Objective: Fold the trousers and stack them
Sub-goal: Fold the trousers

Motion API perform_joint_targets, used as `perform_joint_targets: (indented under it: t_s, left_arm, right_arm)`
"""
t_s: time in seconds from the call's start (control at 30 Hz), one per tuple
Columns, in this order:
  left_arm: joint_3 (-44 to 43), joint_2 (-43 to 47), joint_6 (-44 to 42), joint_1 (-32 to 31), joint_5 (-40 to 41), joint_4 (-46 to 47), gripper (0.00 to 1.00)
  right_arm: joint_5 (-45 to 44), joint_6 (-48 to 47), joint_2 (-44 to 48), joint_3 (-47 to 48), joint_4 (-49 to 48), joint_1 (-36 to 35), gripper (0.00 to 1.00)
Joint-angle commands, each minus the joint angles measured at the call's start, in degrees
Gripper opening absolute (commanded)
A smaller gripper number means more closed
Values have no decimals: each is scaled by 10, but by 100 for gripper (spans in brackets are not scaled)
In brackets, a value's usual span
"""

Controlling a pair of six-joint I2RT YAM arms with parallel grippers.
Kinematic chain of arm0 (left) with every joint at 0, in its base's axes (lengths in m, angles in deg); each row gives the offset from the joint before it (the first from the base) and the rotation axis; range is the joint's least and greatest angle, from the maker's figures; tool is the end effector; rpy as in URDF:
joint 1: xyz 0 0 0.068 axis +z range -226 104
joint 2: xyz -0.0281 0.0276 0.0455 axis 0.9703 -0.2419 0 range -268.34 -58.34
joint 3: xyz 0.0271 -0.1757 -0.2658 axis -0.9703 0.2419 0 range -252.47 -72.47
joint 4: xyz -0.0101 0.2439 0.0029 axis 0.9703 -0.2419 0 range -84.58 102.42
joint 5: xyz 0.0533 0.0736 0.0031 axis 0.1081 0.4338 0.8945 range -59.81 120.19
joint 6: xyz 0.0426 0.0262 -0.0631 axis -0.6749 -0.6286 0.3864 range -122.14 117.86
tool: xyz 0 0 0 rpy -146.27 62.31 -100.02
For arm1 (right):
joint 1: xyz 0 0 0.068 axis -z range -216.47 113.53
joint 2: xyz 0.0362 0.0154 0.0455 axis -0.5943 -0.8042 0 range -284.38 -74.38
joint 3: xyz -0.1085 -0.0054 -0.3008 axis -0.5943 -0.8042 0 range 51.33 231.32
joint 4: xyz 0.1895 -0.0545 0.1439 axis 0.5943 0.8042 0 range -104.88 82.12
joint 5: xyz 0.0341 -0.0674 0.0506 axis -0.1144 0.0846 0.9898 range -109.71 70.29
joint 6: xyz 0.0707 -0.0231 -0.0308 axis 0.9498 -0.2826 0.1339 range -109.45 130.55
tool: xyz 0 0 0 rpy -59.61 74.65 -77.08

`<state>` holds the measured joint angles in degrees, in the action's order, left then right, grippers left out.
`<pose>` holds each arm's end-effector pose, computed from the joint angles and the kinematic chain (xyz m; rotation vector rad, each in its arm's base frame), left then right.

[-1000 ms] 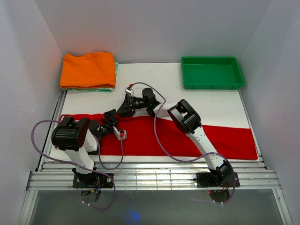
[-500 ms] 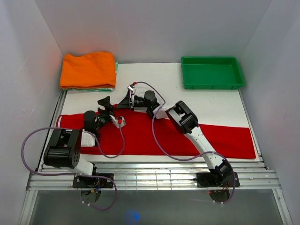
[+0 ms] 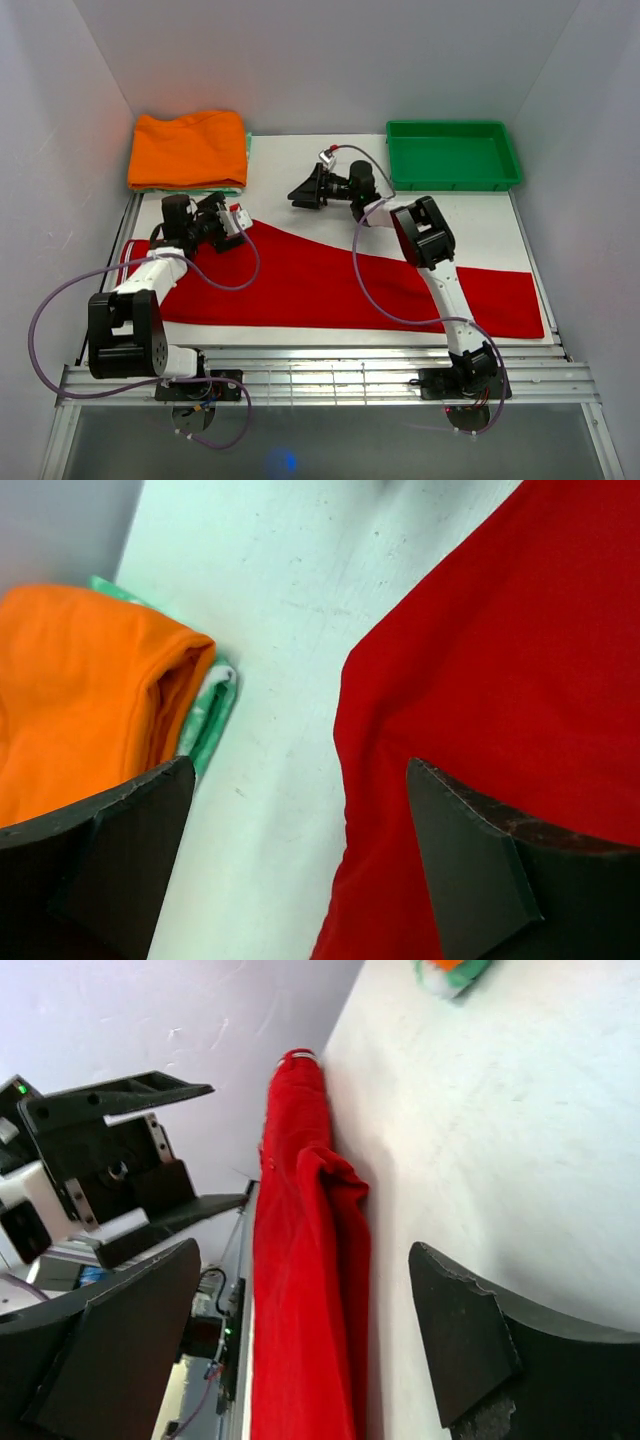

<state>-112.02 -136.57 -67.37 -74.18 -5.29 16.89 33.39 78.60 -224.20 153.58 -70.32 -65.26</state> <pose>0.2798 -0.0315 0.2510 1.3513 1.5374 0.0519 0.5005 0.3385 0.1598 -0.3306 1.8361 1.9262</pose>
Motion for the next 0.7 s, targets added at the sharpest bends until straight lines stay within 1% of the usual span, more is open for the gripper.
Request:
perform_joint_targets:
  t_s: [0.0, 0.03, 0.07, 0.13, 0.17, 0.2, 0.23, 0.27, 0.3, 0.33, 0.37, 0.4, 0.43, 0.47, 0.5, 0.57, 0.6, 0.63, 0.67]
  left_arm:
    - [-97, -16, 44, 8, -59, -273, 97]
    - [-127, -23, 66, 9, -69, -298, 94]
    - [-140, -30, 75, 9, -70, -345, 92]
    - [-166, -59, 110, 9, -59, -374, 83]
    - [-190, -71, 165, 19, -56, -390, 79]
    - [-202, -83, 195, 28, -53, -395, 76]
    - [-213, -97, 226, 37, -51, -401, 75]
    - [-227, -129, 252, 57, -49, -413, 72]
    - [-258, -163, 292, 69, -60, -450, 70]
    - [-272, -163, 308, 80, -60, -468, 67]
    - [-284, -194, 323, 102, -62, -500, 64]
    - [-297, -204, 350, 113, -62, -511, 63]
    - [-297, -210, 361, 125, -61, -519, 63]
    - [-294, -213, 375, 147, -50, -519, 63]
    - [-284, -211, 400, 160, -43, -516, 63]
    - [-273, -212, 425, 189, -21, -505, 65]
    - [-269, -221, 437, 195, 10, -496, 65]
    - [-264, -228, 452, 201, 22, -491, 66]
    - [-258, -235, 457, 208, 31, -483, 66]
  right_arm:
    - [44, -150, 79, -7, 126, 36, 90]
    - [47, -218, 88, 0, 164, 45, 90]
    - [52, -258, 115, 7, 259, 57, 90]
    - [56, -354, 150, 12, 375, 80, 92]
    - [52, -470, 192, 6, 438, 86, 93]
    - [36, -533, 213, 1, 573, 94, 97]
    - [25, -592, 232, -5, 642, 98, 99]
    - [12, -693, 275, -35, 696, 102, 100]
    - [-15, -748, 296, -53, 792, 109, 94]
    - [-32, -791, 315, -72, 832, 113, 91]
    - [-49, -826, 350, -95, 865, 117, 88]
    - [-83, -892, 364, -131, 900, 125, 79]
    - [-100, -917, 375, -148, 961, 129, 76]
    - [-119, -931, 393, -169, 980, 133, 75]
    - [-145, -948, 400, -212, 997, 146, 75]
    - [-171, -963, 415, -262, 1031, 160, 75]
    - [-192, -964, 420, -290, 1030, 181, 75]
    - [-196, -968, 422, -340, 1027, 195, 75]
    - [-204, -969, 417, -361, 1023, 209, 75]
